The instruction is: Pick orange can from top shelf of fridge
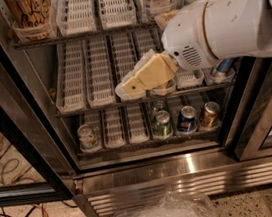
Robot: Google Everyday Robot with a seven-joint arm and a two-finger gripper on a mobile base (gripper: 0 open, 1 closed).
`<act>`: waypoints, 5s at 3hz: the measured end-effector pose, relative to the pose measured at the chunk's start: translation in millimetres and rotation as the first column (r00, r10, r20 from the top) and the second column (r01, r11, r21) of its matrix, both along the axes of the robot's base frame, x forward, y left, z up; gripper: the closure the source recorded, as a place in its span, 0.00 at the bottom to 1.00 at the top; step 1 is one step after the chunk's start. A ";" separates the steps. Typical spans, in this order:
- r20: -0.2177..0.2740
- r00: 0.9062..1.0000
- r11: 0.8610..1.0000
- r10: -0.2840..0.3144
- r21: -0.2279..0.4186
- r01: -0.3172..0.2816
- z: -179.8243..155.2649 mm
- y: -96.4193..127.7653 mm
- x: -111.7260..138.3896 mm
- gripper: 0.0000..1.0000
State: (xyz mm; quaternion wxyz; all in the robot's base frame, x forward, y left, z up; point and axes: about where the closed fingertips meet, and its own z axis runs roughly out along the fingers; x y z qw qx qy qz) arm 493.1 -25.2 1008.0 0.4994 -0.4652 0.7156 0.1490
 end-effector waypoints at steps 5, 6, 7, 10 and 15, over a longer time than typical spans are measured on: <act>0.184 0.981 0.998 0.062 0.022 -0.067 19.9 94.3 58.9 0.00; 0.191 0.980 0.996 0.060 0.052 -0.072 21.7 95.9 57.6 0.00; 0.234 0.971 0.984 0.048 0.153 -0.086 32.2 104.9 64.6 0.00; 0.308 0.936 0.954 0.172 0.186 -0.236 42.3 171.5 33.9 0.00; 0.390 0.919 0.938 0.066 0.291 -0.191 53.4 206.0 9.5 0.00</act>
Offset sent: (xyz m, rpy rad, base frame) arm 0.0397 0.0573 0.0145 -0.0067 -0.1324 0.0534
